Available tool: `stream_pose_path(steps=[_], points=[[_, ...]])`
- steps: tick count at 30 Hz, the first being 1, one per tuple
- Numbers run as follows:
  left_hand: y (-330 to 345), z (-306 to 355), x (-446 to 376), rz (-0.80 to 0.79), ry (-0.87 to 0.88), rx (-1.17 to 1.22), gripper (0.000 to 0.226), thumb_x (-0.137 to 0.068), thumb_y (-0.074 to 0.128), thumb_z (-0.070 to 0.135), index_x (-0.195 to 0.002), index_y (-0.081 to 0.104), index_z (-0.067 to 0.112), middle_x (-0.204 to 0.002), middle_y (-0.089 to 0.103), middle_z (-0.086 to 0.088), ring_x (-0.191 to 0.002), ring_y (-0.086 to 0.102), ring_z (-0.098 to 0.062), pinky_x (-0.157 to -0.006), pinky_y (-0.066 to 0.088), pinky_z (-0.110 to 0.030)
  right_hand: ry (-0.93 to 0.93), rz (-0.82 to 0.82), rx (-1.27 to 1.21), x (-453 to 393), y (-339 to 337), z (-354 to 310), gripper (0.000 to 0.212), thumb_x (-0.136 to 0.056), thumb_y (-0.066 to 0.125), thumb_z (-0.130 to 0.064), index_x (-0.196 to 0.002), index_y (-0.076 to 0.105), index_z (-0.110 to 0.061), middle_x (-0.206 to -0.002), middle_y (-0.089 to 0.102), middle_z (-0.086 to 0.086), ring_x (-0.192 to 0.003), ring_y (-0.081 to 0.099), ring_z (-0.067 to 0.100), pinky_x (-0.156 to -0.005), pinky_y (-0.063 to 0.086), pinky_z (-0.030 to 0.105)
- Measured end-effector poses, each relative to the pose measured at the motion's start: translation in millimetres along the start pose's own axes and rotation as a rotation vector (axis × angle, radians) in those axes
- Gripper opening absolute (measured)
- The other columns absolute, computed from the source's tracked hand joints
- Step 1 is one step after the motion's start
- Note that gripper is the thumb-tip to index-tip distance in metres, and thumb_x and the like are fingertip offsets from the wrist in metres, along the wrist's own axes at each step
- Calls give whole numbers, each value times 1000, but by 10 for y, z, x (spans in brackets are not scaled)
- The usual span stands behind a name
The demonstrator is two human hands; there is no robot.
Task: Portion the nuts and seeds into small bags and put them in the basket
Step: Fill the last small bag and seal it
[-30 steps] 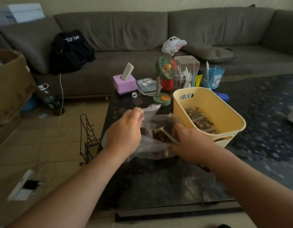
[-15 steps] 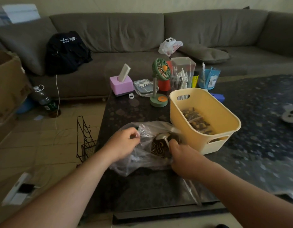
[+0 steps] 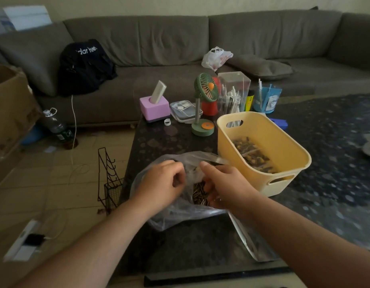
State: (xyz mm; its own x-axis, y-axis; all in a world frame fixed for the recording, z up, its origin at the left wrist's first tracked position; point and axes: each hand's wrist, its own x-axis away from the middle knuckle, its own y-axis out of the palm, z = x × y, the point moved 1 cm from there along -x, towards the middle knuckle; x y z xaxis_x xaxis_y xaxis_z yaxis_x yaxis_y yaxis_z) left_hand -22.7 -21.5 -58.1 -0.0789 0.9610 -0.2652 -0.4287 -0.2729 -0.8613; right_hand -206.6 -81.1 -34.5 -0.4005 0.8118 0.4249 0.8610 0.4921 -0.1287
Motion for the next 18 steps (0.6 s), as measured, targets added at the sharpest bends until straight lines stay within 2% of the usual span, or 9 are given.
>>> stream_pose_path(steps=[2,5,8,10,14,16,18], points=[[21,32,9,-5,53,-51,44,-89,78,16,-74,45,42,-83,50,16,-76,52,0,-63,34,-16,31,-13,-50,-55,35,39,42,-99,66,-47,-102,72,-6,-81,64,11,-66,60,22,-56,55,31],[29,35,6,-17,75,-51,45,-89,76,20,-72,41,43,-86,50,16,-77,51,0,-65,36,-20,10,1,-45,-131,62,89,27,-100,68,-27,-95,73,-1,-72,62,11,-60,61,22,-60,56,32],[10,36,10,-143,51,8,26,-81,75,48,-85,49,45,-97,52,21,-88,53,2,-70,43,-24,-64,17,-23,-172,34,93,32,-102,67,-27,-92,71,3,-65,61,9,-55,57,21,-57,52,32],[14,40,18,-182,-1,157,28,-79,70,62,-92,55,42,-96,58,18,-89,57,0,-73,49,-25,-98,4,21,-160,4,70,32,-100,70,-31,-94,72,1,-66,64,7,-58,58,20,-58,53,32],[9,96,-40,-172,-231,673,30,-87,64,63,-91,70,34,-86,72,7,-82,66,-9,-80,52,-38,-199,-15,156,-134,0,53,25,-91,81,-30,-87,74,-6,-66,68,0,-57,61,12,-54,52,23],[28,121,-66,-200,-310,798,29,-87,66,61,-87,72,33,-80,71,7,-82,67,-13,-80,53,-40,-330,4,360,-123,30,50,22,-84,87,-32,-81,75,-14,-66,72,-6,-57,63,4,-54,50,19],[50,126,-82,-208,-328,804,17,-96,71,43,-85,74,30,-77,71,6,-80,69,-12,-80,55,-38,-404,34,524,-116,46,44,20,-78,91,-37,-81,77,-22,-71,74,-10,-64,67,1,-56,51,16]])
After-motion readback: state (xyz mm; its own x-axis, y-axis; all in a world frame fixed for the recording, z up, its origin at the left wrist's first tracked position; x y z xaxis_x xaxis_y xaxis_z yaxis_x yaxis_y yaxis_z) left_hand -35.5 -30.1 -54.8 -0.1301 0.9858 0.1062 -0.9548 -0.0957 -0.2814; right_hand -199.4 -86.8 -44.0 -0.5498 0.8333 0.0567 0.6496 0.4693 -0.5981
